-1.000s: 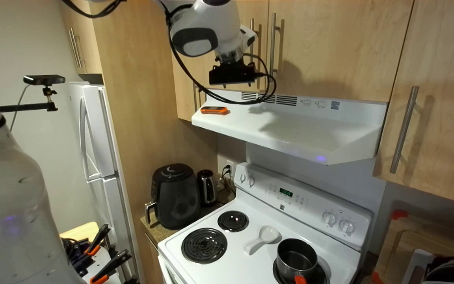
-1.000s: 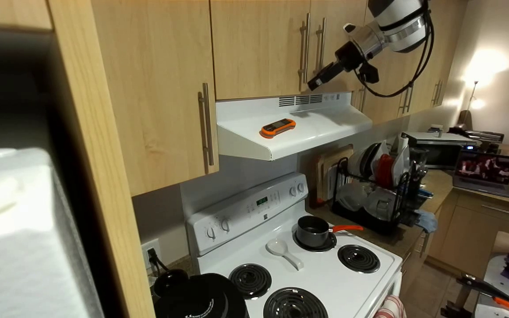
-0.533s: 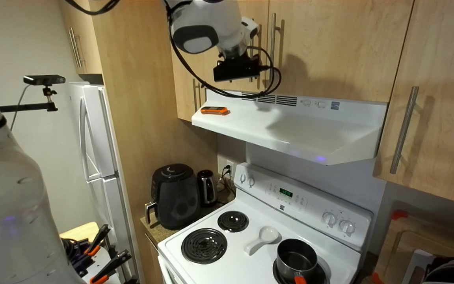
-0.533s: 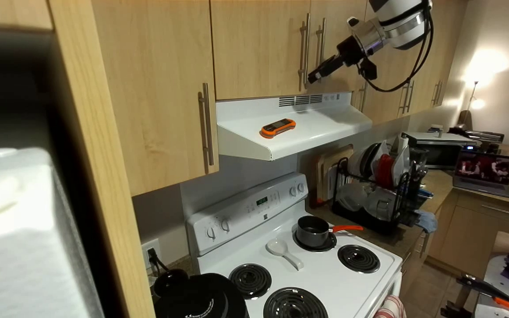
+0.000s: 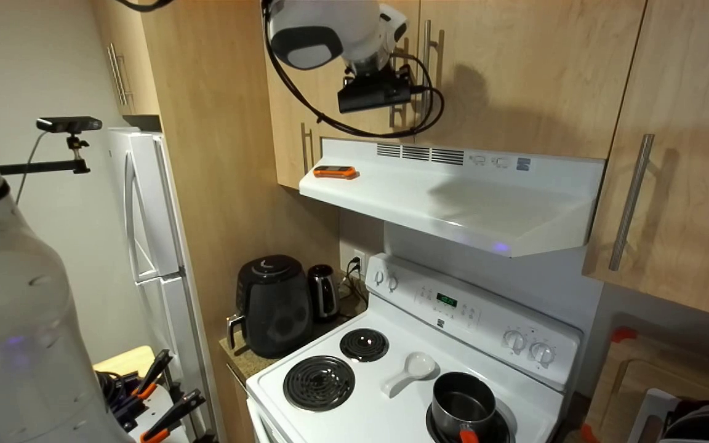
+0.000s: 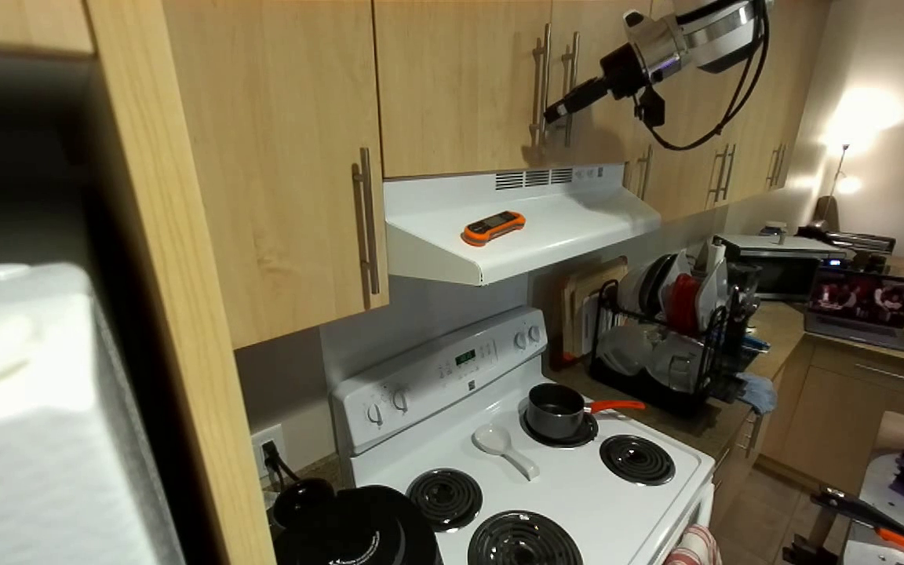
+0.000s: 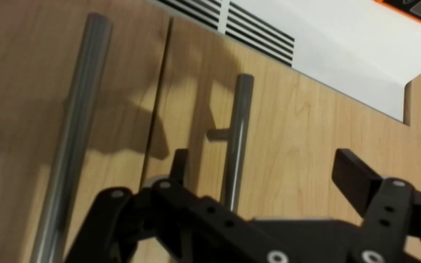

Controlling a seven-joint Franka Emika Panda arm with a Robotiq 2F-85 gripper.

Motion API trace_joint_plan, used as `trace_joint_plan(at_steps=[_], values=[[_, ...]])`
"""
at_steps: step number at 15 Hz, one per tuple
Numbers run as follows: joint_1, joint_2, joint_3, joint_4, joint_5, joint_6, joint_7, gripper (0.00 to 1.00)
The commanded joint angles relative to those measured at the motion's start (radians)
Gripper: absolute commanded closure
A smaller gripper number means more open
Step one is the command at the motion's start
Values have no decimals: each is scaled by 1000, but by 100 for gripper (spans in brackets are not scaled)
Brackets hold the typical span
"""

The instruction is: Open the left cabinet door

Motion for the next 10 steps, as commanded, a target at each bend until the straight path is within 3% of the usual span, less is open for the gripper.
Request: trace_joint_plan(at_steps=[1, 9, 10], values=[[20, 11, -8, 20, 116, -7, -96, 0], [44, 14, -19, 1, 250, -163, -84, 0], [-38, 12, 52, -3, 261, -210, -80, 0]])
